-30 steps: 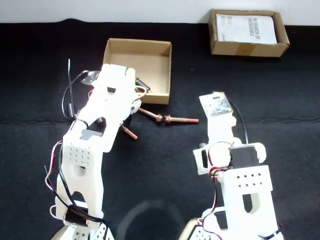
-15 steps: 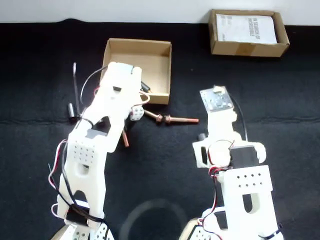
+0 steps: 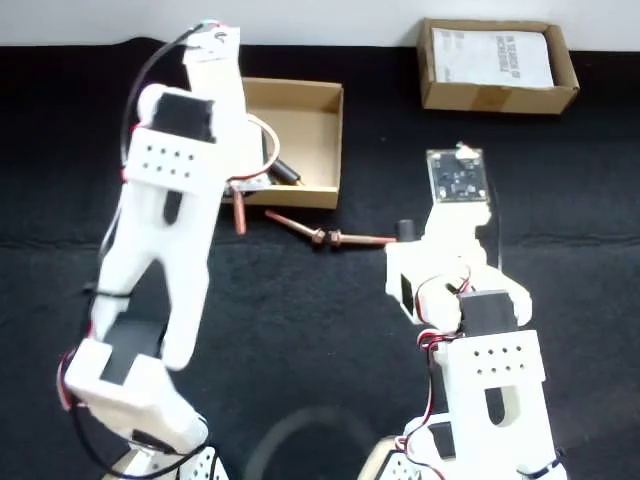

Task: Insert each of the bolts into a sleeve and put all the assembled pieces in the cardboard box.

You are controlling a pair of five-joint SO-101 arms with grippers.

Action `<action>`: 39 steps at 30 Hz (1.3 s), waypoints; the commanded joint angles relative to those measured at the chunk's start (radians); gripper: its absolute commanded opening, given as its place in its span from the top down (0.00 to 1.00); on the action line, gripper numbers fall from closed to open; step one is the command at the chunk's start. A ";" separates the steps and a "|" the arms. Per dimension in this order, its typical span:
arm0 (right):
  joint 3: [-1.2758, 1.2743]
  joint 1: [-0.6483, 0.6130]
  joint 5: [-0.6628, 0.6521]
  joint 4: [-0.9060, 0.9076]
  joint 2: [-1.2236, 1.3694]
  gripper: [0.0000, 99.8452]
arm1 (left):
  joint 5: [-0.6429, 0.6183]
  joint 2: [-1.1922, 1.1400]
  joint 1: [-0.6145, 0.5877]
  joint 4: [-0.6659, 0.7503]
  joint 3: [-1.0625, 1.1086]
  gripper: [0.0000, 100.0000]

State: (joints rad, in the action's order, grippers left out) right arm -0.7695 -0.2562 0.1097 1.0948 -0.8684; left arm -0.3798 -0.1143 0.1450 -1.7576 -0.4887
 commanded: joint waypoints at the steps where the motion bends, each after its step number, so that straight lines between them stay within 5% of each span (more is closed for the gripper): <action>1: 0.005 0.001 0.061 -0.022 -0.036 0.99 | 0.021 0.176 -0.002 -0.005 0.114 0.99; 14: -0.263 -0.076 0.095 -0.186 -0.558 0.99 | 0.029 0.743 0.002 0.081 0.596 0.99; 25: -0.633 -0.076 0.034 -0.243 -0.972 0.99 | 0.032 1.086 0.008 0.442 0.944 0.99; 39: -1.010 -0.168 0.017 -1.018 -0.963 0.99 | 0.026 1.124 0.008 0.752 1.021 0.99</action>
State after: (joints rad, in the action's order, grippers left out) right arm -1.6686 -0.3974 0.1419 0.2555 -1.8105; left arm -0.3521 0.9858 0.1450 -1.0564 0.5363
